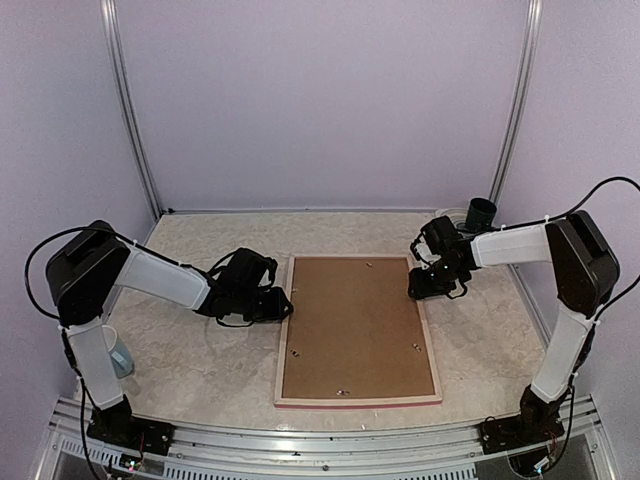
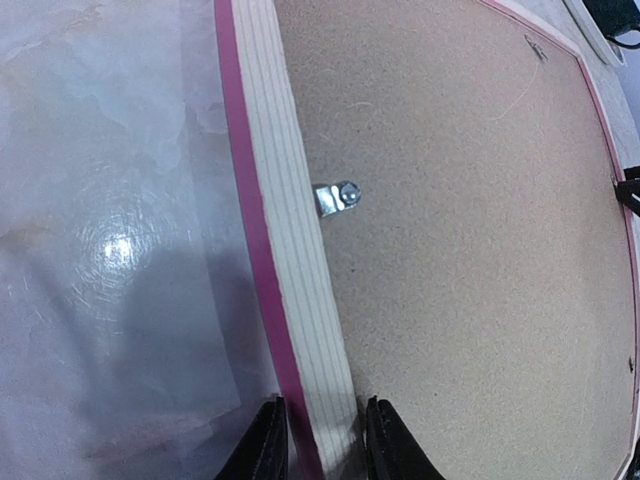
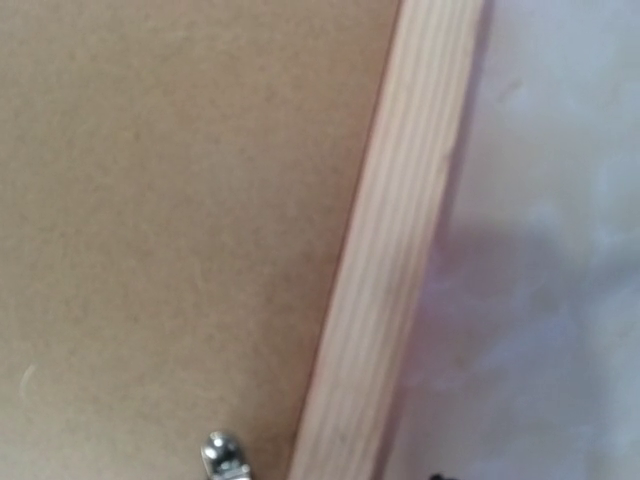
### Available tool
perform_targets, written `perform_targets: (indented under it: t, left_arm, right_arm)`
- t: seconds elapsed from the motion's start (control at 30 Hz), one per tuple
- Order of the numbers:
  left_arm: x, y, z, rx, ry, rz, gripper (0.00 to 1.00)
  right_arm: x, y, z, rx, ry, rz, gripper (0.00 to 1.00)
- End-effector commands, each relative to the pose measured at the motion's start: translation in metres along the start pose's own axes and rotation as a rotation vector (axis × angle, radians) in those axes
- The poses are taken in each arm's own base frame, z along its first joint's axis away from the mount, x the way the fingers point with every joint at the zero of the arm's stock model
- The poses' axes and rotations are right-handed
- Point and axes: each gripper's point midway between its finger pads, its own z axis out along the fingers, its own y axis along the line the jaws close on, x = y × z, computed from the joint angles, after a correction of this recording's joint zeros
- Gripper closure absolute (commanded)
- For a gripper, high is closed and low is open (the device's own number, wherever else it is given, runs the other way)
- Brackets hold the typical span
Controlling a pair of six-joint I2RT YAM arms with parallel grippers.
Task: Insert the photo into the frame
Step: Press the fastener onto the backboard.
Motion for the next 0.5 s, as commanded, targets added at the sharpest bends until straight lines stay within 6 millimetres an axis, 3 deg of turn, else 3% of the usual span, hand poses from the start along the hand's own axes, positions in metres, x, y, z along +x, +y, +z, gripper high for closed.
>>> perform_targets:
  t: [0.0,0.47]
  left_arm:
    - [0.009,0.008,0.008,-0.036,0.025,0.005,0.72]
    - [0.007,0.008,0.007,-0.038,0.019,0.009,0.73]
  right_arm:
    - [0.000,-0.005,0.001,0.010,-0.005,0.006,0.55]
    - [0.004,-0.012,0.010,0.026,0.014,0.018,0.65]
